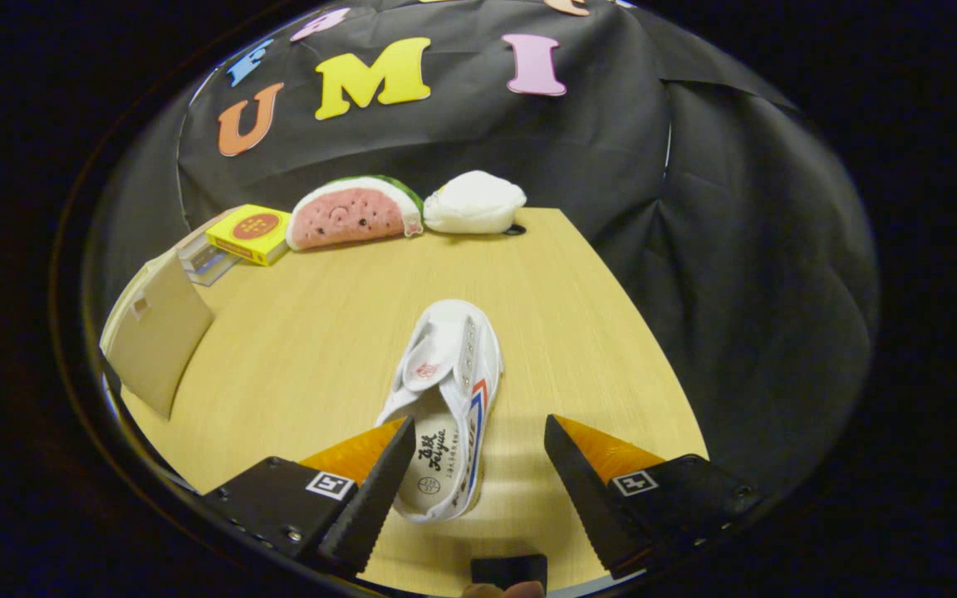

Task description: Open the storage box then place both shoes into the box .Put the left shoe in first, then the right shoe, with the right side of both shoes facing outward in a uniform manner.

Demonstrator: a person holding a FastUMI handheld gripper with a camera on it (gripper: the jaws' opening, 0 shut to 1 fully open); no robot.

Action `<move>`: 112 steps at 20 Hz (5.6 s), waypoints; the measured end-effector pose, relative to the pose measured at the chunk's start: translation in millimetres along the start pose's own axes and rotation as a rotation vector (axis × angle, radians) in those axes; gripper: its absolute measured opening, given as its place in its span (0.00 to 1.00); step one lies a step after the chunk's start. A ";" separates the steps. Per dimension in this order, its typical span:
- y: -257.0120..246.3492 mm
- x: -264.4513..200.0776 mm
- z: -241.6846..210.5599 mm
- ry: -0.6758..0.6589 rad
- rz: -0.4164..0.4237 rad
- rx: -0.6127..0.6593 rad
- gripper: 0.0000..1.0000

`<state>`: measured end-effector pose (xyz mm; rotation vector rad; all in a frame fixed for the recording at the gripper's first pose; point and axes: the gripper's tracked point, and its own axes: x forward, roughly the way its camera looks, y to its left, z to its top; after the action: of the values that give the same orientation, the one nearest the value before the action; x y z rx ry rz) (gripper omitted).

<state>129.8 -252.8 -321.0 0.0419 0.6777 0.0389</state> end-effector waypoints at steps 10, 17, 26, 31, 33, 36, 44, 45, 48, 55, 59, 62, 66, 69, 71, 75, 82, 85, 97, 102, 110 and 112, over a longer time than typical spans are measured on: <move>2.5 45.6 9.9 0.053 0.045 0.082 0.69; -7.3 52.3 5.9 0.122 -0.019 0.105 0.03; 13.8 13.3 15.1 0.166 0.004 0.282 0.00; 54.9 -38.6 29.7 0.153 0.009 0.357 0.00; 83.6 -63.0 39.3 0.144 0.025 0.381 0.00; 135.8 -97.2 59.9 0.122 0.037 0.402 0.00; 325.8 -146.0 108.3 0.055 0.111 0.445 0.00; 346.6 -148.8 111.1 0.055 0.119 0.445 0.00; 412.5 -152.8 124.2 0.018 0.134 0.430 0.00; 504.8 -129.7 116.0 0.009 0.124 0.424 0.00; 517.3 -111.7 97.7 0.029 0.091 0.437 0.00; 521.4 -97.6 84.1 0.041 0.067 0.441 0.00; 524.9 -85.4 67.5 0.048 0.044 0.428 0.00; 525.0 -80.6 63.4 0.029 0.040 0.412 0.00; 521.0 -75.8 63.2 0.010 0.020 0.390 0.00; 514.4 -69.3 61.6 -0.027 -0.008 0.366 0.00; 508.4 -64.6 50.3 -0.034 -0.043 0.359 0.00; 516.3 -62.1 47.8 -0.033 0.000 0.373 0.06; 507.2 -114.7 90.7 -0.197 0.086 0.199 0.95; 454.6 -157.8 116.3 -0.287 0.071 0.128 0.96; 347.1 -244.7 165.7 -0.461 0.005 0.021 0.96; 333.7 -265.1 172.9 -0.486 0.024 0.011 0.96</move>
<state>24.5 62.7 -3.4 0.0670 0.1918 0.0460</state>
